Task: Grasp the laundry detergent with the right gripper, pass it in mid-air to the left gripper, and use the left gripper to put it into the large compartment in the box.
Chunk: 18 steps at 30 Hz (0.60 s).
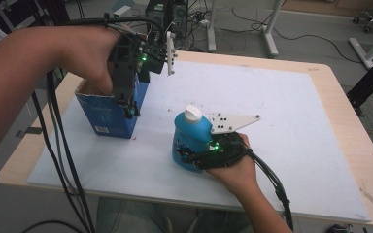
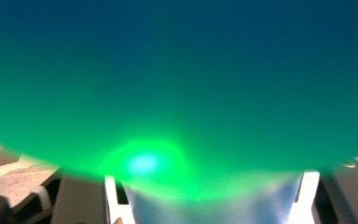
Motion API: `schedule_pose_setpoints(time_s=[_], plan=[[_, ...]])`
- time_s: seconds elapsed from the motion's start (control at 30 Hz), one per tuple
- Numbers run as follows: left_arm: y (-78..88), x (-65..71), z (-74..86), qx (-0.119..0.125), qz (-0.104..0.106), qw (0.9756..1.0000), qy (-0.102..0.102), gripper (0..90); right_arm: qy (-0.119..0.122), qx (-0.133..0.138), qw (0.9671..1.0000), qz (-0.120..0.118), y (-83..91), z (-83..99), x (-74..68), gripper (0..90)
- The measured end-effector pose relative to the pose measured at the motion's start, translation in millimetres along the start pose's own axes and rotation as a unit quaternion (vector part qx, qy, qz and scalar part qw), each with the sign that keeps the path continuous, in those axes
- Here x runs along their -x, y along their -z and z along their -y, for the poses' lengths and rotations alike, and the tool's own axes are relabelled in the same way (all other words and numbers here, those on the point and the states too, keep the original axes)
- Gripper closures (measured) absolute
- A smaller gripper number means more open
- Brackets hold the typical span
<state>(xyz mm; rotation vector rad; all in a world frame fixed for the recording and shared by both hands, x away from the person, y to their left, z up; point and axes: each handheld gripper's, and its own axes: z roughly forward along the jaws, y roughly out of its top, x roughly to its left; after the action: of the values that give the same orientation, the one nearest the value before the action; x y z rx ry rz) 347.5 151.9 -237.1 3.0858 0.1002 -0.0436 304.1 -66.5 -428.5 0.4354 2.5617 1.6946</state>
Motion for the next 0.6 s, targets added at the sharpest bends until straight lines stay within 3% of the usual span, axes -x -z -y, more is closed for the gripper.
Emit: schedule_pose_setpoints(time_s=[0.27, 0.6], plan=[[-0.6, -0.1, 0.4, 0.000, 0.001, 1.0000, 0.000, 1.7, 0.013, 0.003, 0.9999, 0.005, -0.1, 0.6, -1.2, 41.0], [-1.8, 0.3, -2.7, -0.001, 0.003, 1.0000, -0.001, 1.7, 0.038, 0.025, 0.9985, 0.030, 1.8, 4.7, -7.9, 46.4]])
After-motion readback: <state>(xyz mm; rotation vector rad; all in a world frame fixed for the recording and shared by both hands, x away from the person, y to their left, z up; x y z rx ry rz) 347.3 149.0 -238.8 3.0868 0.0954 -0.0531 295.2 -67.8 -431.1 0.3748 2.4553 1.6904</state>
